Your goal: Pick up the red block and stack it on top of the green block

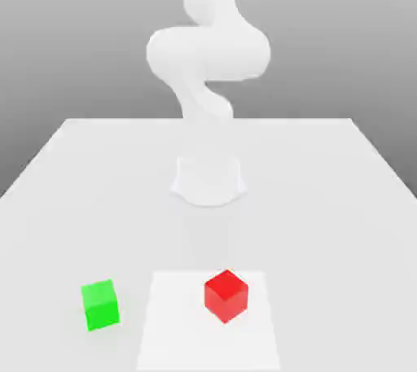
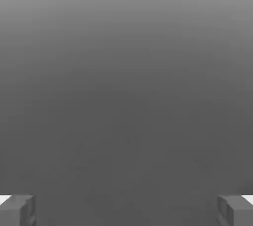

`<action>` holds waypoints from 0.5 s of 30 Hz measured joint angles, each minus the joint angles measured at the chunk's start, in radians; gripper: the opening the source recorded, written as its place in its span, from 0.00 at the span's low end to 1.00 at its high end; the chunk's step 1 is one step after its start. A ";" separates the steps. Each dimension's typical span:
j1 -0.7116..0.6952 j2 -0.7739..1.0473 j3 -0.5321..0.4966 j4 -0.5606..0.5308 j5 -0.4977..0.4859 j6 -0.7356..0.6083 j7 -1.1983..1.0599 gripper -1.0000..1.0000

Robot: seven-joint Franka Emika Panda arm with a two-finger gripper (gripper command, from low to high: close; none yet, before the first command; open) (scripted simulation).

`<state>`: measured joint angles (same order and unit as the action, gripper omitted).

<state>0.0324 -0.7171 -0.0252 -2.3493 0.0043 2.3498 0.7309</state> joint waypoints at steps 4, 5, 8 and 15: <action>0.053 0.158 -0.040 -0.089 0.013 0.093 -0.133 0.50; 0.065 0.196 -0.048 -0.111 0.016 0.115 -0.165 0.50; 0.100 0.306 -0.072 -0.174 0.024 0.180 -0.257 0.50; 0.158 0.561 -0.102 -0.320 0.032 0.330 -0.463 0.50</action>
<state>0.1908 -0.1564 -0.1274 -2.6690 0.0368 2.6803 0.2677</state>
